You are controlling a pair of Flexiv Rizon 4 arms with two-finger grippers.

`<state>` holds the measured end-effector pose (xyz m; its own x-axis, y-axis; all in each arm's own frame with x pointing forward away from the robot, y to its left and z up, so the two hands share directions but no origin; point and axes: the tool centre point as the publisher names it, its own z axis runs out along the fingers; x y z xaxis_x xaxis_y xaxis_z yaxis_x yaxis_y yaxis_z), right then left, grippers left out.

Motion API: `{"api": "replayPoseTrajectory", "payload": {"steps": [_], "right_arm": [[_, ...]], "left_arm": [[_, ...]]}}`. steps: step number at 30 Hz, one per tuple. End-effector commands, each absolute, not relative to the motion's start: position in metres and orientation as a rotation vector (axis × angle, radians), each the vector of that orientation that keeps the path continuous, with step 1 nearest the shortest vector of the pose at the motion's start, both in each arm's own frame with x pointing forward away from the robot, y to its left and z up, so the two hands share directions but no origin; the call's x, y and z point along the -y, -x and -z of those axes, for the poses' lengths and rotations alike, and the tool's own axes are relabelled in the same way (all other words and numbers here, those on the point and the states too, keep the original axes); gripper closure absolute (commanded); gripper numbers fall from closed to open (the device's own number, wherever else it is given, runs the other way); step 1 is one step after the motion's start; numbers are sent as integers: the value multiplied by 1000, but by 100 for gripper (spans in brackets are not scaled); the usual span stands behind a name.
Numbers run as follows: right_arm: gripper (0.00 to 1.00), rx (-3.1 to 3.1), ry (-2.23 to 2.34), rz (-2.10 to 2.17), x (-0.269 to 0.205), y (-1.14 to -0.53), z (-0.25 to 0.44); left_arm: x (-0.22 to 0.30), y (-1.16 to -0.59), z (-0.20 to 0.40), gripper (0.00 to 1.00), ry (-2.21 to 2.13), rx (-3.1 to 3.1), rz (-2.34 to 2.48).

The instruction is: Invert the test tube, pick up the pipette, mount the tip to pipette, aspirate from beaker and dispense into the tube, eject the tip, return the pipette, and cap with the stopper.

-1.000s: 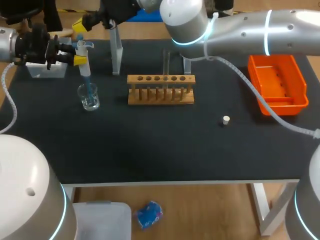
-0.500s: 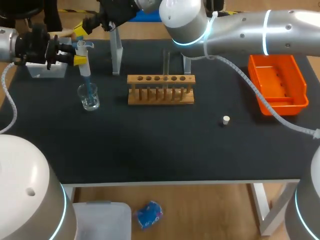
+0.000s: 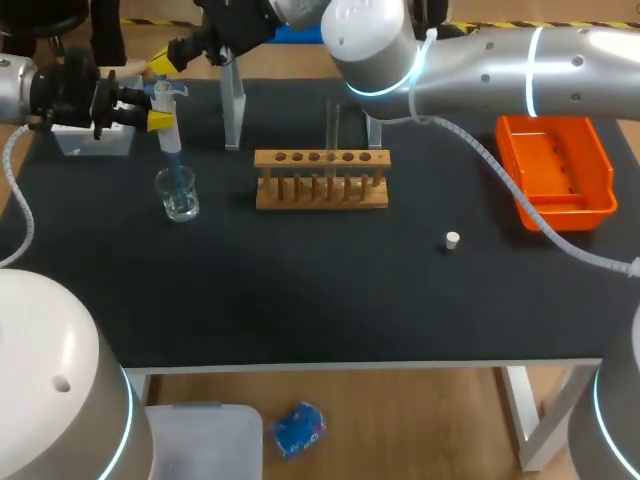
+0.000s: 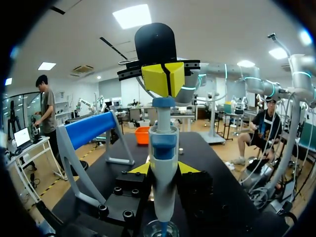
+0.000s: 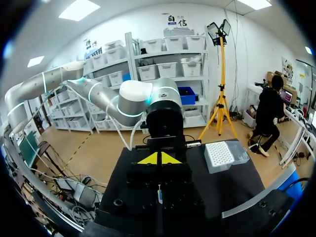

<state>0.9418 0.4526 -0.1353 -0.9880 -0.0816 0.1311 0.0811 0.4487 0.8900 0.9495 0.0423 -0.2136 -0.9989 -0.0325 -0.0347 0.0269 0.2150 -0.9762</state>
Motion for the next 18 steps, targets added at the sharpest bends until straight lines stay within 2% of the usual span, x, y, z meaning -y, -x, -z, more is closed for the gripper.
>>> {"api": "replayPoseTrajectory", "payload": {"steps": [1,18], "right_arm": [[100,2543,-1,1562,-452,-943,136],[100,2534,-1,1555,-451,-942,141]], "left_arm": [[-42,-949,213,100,6,-2408,1937],[-42,-949,213,100,6,-2408,1937]]}}
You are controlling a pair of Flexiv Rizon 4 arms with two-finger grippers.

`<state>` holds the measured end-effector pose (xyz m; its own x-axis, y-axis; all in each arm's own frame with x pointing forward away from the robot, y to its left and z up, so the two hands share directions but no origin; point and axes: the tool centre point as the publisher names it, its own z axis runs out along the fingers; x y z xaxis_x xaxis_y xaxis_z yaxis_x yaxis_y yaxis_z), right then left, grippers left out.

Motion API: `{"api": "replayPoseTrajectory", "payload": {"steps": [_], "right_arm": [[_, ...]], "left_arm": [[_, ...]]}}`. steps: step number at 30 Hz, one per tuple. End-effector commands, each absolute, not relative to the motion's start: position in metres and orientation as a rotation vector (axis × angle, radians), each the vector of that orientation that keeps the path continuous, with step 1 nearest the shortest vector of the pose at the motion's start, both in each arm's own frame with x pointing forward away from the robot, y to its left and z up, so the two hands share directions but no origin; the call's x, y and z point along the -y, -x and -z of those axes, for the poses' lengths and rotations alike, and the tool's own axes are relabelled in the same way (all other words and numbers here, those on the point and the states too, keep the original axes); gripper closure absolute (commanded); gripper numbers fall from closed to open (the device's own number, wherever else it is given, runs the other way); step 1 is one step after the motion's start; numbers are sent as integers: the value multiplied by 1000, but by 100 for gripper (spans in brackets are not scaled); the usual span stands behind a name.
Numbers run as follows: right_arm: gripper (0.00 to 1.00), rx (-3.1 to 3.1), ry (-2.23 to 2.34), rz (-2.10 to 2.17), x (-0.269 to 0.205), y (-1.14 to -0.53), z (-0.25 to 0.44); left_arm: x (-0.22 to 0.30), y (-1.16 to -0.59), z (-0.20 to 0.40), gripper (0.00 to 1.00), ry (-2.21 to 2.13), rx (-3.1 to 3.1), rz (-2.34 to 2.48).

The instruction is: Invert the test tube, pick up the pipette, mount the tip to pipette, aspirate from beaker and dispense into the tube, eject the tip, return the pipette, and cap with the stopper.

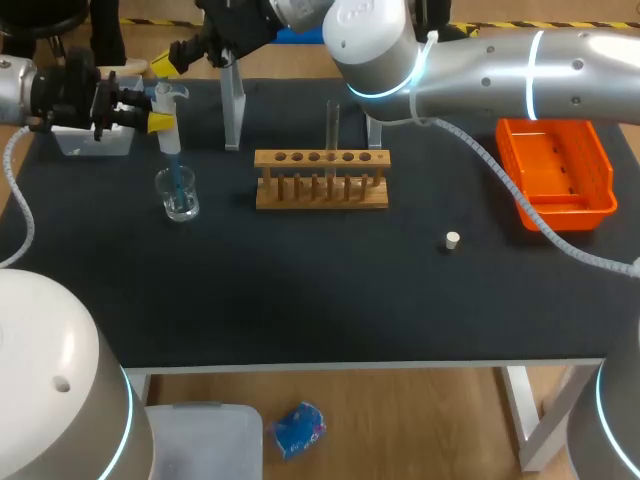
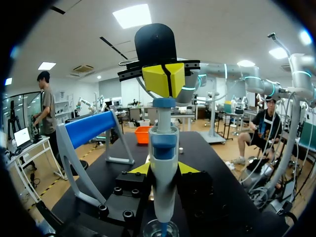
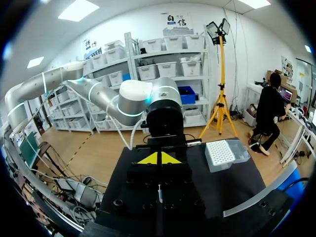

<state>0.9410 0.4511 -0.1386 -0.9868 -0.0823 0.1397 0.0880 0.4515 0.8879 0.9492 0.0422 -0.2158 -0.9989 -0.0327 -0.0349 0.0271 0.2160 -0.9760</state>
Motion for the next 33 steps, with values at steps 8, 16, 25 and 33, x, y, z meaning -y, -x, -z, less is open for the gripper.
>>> {"api": "replayPoseTrajectory", "payload": {"steps": [8,16,25,33], "right_arm": [[100,2534,-4,1546,-452,-941,143],[100,2532,-11,1531,-455,-940,146],[100,2526,-4,1519,-455,-938,152],[100,2521,3,1508,-455,-937,156]], "left_arm": [[-42,-949,213,100,6,-2408,1937],[-42,-949,213,100,6,-2408,1937],[-42,-949,213,100,6,-2408,1937],[-42,-949,213,100,6,-2408,1937]]}}
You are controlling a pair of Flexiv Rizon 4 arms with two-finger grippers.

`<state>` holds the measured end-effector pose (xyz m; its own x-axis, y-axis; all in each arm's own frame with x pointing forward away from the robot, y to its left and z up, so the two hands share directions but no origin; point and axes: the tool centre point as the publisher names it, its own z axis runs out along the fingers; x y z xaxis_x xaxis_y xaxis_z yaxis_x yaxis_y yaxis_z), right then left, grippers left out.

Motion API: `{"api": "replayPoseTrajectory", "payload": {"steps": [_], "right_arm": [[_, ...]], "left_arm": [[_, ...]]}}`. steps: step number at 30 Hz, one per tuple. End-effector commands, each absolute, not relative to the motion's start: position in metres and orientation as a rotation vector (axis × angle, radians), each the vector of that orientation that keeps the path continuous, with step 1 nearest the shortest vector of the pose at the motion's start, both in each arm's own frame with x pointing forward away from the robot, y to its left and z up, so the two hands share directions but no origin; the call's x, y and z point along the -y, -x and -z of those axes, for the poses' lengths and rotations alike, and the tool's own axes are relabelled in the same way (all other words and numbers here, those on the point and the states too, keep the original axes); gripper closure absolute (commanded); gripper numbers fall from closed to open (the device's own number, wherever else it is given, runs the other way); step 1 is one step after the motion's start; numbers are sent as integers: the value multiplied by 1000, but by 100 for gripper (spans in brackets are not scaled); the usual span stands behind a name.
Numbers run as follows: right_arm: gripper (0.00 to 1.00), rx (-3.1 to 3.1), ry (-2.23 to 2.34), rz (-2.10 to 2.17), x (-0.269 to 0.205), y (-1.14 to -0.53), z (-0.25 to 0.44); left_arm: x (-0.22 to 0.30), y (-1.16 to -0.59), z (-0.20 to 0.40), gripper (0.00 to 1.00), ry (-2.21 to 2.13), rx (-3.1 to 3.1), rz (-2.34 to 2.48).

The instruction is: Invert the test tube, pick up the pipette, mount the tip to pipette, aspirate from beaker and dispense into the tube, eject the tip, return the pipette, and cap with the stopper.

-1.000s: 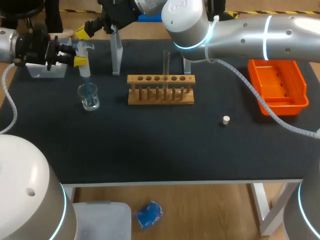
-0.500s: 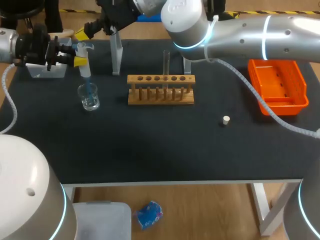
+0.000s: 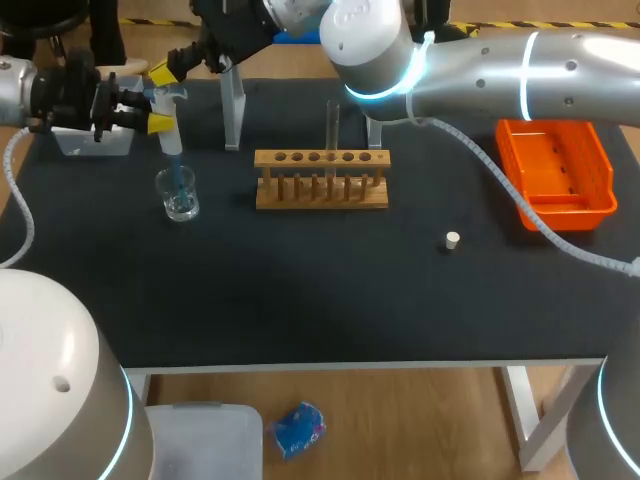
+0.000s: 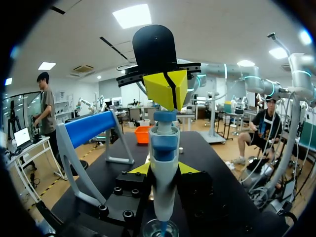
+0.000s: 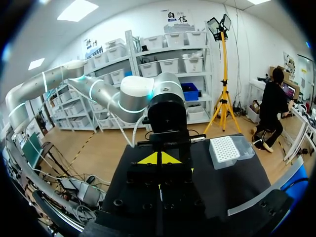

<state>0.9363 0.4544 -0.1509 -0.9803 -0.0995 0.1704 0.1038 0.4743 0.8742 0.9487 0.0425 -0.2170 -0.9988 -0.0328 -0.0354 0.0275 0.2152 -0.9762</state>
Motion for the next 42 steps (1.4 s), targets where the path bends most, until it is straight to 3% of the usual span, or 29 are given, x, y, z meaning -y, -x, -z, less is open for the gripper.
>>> {"api": "replayPoseTrajectory", "payload": {"steps": [1,42], "right_arm": [[100,2521,5,1507,-455,-937,157],[100,2521,-29,1577,-449,-932,137]], "left_arm": [[-42,-949,213,100,6,-2408,1937],[-42,-949,213,100,6,-2408,1937]]}}
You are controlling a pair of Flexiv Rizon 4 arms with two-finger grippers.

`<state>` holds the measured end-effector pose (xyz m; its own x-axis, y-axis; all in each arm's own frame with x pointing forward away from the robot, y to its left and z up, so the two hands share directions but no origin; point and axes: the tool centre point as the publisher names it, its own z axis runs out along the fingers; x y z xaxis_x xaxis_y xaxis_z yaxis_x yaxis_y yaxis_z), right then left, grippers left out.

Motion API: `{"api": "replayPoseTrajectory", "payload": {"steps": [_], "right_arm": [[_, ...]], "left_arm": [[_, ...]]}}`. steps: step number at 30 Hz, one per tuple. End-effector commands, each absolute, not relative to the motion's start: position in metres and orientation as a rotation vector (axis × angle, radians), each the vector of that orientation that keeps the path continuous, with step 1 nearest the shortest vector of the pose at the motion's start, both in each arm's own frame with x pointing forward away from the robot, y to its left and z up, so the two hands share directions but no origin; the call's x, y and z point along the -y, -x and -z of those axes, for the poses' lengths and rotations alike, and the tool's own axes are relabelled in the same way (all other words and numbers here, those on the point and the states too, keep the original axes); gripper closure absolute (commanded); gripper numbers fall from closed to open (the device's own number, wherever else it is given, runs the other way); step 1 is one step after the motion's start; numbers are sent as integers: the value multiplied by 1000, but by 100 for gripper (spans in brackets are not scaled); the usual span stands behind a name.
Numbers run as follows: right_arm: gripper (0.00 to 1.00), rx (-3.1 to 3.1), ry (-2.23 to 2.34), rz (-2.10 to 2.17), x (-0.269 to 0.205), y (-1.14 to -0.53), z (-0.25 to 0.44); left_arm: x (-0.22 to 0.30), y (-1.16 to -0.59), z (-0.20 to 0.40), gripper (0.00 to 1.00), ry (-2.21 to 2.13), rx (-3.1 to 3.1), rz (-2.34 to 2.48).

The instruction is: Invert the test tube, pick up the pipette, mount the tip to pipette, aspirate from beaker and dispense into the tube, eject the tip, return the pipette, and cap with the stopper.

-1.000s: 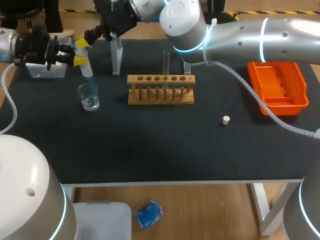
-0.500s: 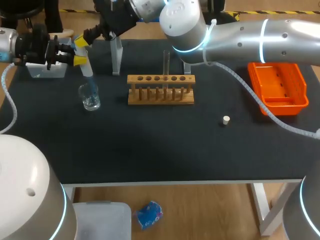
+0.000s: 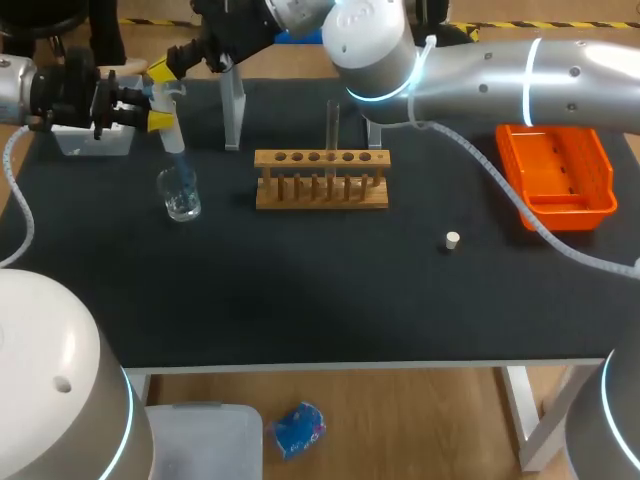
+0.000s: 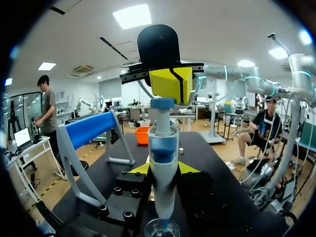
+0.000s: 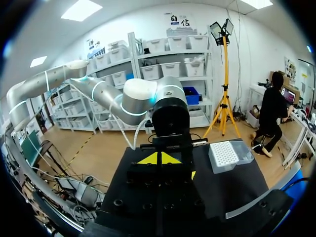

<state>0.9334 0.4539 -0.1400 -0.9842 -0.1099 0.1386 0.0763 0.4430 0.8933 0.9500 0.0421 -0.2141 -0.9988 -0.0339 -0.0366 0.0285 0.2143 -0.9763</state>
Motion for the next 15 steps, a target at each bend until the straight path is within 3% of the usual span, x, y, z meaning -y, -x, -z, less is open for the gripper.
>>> {"api": "replayPoseTrajectory", "payload": {"steps": [1,15], "right_arm": [[100,2520,-29,1581,-449,-932,136],[100,2524,-37,1618,-448,-938,128]], "left_arm": [[-42,-949,213,100,6,-2408,1937],[-42,-949,213,100,6,-2408,1937]]}}
